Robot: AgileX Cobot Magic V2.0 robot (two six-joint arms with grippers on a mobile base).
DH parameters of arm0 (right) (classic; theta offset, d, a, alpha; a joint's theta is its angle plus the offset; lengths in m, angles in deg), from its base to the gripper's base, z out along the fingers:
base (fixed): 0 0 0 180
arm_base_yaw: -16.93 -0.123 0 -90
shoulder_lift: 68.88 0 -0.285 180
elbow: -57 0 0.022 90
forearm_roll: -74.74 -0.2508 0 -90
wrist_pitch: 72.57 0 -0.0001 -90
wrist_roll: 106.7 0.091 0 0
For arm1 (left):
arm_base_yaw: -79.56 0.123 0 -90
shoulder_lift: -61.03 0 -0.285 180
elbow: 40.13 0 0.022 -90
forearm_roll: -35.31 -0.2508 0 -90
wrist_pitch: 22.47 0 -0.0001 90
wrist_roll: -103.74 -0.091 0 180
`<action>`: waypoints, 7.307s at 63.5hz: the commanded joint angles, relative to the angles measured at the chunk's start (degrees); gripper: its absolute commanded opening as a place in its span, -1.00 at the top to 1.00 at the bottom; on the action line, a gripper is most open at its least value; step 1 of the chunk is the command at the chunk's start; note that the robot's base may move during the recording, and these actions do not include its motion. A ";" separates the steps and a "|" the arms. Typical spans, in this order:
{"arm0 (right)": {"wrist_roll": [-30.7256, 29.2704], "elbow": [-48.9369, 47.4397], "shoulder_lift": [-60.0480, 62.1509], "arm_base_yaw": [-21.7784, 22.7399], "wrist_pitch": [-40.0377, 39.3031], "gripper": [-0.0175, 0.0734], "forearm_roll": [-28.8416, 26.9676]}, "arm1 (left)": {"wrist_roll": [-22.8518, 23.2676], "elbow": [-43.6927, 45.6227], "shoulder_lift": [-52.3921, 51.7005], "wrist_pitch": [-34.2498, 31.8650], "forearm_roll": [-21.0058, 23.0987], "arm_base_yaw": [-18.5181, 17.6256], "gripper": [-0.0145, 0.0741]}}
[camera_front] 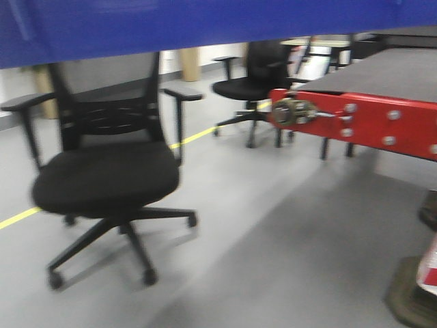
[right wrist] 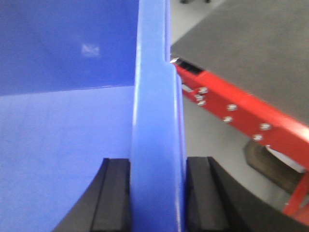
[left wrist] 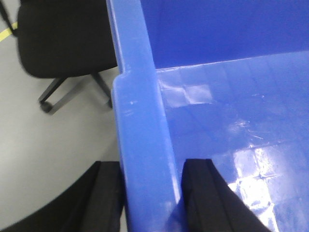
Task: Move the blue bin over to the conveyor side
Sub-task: 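Hold the bin with both grippers while approaching the red conveyor, then lower the blue bin with both grippers onto the grey conveyor belt, then settle the bin flat on the belt with both grippers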
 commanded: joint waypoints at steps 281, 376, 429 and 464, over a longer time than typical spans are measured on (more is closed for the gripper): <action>-0.57 -0.47 -1.72 0.05 2.51 0.77 0.81 | -1.04 0.62 -0.68 -7.32 4.35 -0.25 0.71; -0.57 18.35 -16.55 0.15 -19.74 0.77 0.96 | -2.62 -14.67 19.34 -28.53 6.84 -1.43 0.71; -0.57 14.41 -16.94 0.15 -15.86 -0.29 0.96 | -2.62 -11.65 18.83 -28.07 6.84 -1.43 -0.70; -1.04 1.70 -4.61 0.15 -7.48 0.83 1.13 | -2.62 -1.95 3.21 -20.62 3.74 -1.43 0.54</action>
